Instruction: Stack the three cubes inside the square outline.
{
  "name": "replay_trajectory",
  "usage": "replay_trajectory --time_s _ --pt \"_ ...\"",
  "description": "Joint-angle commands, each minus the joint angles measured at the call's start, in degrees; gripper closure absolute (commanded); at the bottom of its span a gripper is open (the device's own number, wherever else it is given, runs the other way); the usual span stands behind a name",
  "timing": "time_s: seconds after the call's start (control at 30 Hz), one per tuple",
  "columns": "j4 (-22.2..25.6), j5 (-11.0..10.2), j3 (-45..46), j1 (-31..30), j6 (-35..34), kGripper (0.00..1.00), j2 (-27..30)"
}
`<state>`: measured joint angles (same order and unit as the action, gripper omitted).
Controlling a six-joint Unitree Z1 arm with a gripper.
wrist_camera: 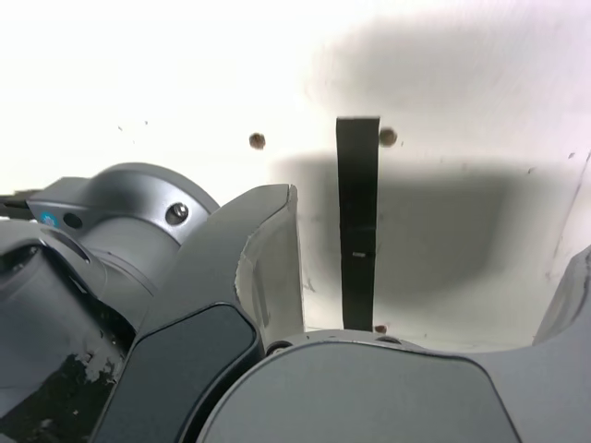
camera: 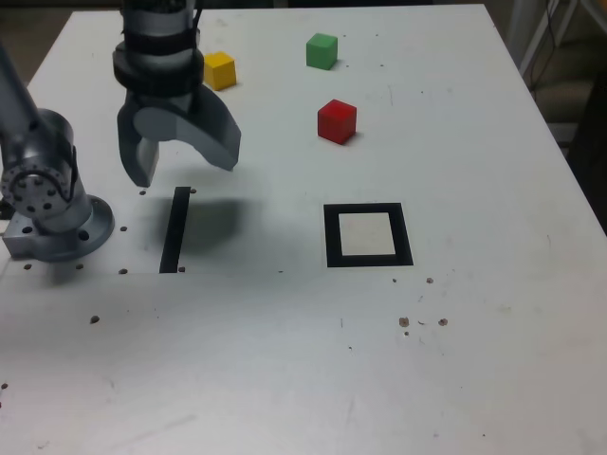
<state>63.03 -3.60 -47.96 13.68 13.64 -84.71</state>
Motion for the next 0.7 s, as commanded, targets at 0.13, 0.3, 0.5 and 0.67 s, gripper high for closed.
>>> replay_trajectory --time_s 0.13,0.3,0.5,0.67 --pt "0.52 -1.31 -1.58 3.9 2.65 0.0 -1.3" --pt "0.65 -1.92 -3.22 6.67 4.44 0.0 -2.23" --pt "1.33 -2.62 -6.98 8.31 6.62 0.0 -4.29" --pt "1.65 -2.83 -9.91 9.34 8.34 0.0 -6.72"
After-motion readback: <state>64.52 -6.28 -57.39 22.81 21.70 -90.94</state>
